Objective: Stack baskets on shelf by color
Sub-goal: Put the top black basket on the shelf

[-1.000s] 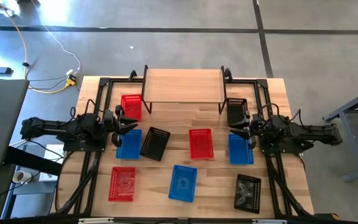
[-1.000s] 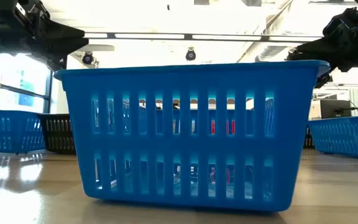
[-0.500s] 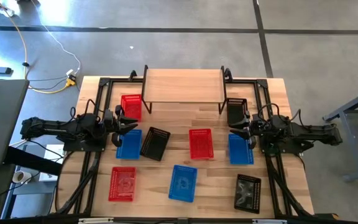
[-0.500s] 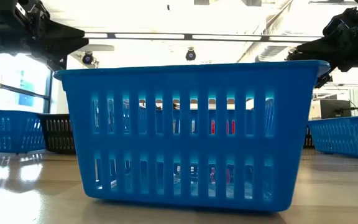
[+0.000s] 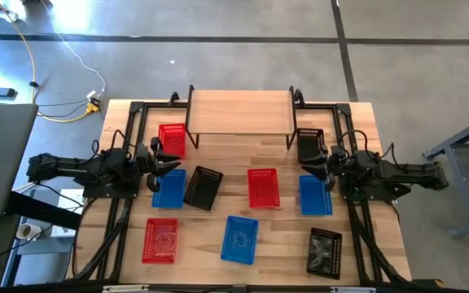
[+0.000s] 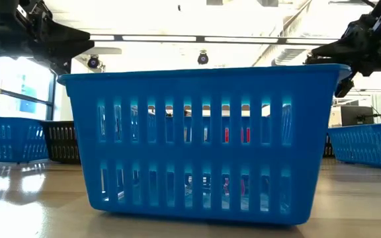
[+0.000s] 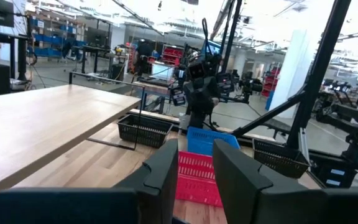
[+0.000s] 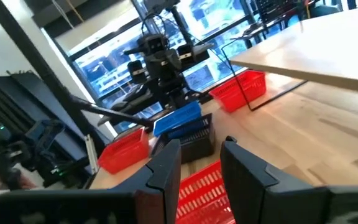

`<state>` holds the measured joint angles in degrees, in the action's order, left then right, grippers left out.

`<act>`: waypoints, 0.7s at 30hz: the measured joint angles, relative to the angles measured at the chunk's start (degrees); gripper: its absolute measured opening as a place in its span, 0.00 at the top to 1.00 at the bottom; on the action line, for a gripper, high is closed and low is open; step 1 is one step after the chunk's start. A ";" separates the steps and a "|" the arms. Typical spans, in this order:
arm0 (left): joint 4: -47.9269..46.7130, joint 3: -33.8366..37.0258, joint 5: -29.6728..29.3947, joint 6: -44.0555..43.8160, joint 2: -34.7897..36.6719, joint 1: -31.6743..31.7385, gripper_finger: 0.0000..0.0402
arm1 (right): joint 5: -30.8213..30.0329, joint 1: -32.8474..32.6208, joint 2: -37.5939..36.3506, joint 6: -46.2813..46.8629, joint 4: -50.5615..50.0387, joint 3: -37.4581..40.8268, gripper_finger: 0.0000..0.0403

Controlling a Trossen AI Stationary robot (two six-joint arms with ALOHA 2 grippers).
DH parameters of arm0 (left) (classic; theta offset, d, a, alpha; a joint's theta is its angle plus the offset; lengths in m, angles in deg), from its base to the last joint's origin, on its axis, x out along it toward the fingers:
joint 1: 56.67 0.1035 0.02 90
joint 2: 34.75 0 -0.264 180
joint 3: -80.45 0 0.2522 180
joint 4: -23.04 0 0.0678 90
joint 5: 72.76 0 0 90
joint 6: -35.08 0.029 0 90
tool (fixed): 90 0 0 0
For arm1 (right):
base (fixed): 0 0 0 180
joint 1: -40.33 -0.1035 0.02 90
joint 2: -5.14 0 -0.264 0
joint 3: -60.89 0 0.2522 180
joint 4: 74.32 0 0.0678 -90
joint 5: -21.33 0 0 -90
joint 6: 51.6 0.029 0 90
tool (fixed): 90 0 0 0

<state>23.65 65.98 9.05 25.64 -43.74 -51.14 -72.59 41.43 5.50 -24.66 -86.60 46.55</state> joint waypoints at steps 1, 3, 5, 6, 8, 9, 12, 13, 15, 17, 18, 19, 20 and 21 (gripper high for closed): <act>0.00 0.00 0.00 0.02 0.02 0.00 0.78 | -0.53 0.00 0.00 0.35 0.05 0.00 0.75; 0.00 0.00 -0.02 0.01 0.00 -0.01 0.78 | -2.17 0.00 0.00 2.48 0.27 0.00 0.75; 0.00 -0.01 -0.02 0.01 0.01 0.01 0.78 | -3.63 0.00 0.00 4.43 0.56 0.00 0.75; 0.00 0.00 -0.03 0.01 0.02 -0.01 0.78 | -4.14 0.00 0.00 4.81 0.84 0.00 0.75; 0.01 0.00 -0.04 0.02 0.01 0.01 0.78 | -4.85 0.00 0.00 4.70 2.27 0.00 0.75; 0.02 0.00 -0.07 0.07 0.02 0.00 0.78 | -5.09 0.00 0.00 4.13 3.24 0.00 0.75; 0.02 0.00 -0.17 -0.07 0.02 -0.01 0.78 | -6.61 0.00 0.00 3.72 6.74 0.00 0.75; 0.02 0.00 -0.17 -0.48 0.02 -0.01 0.78 | -7.25 -0.01 0.00 4.06 7.92 0.00 0.75; 0.02 -0.02 -0.16 -0.88 0.00 0.00 0.78 | -8.90 0.00 0.00 4.56 10.19 0.00 0.75; 0.02 0.00 -0.15 -0.89 0.00 0.00 0.78 | -11.13 0.00 0.00 6.40 12.75 0.00 0.75; 0.02 -0.02 -0.16 -0.90 0.02 0.01 0.78 | -12.37 0.00 0.00 7.37 14.10 -0.01 0.75; 0.02 -0.02 -0.16 -0.90 0.00 -0.01 0.78 | -13.52 0.00 -0.03 7.95 14.93 -0.17 0.75; 0.03 0.00 -0.18 -0.87 0.00 0.00 0.78 | -14.52 0.00 -0.02 8.02 14.83 -0.63 0.75; 0.04 0.00 -0.34 -0.88 0.00 0.01 0.78 | -15.39 0.00 0.02 7.70 14.68 -1.39 0.75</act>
<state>23.69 65.98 8.71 24.76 -43.74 -51.13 -87.98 41.43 5.52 -16.96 -71.92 45.16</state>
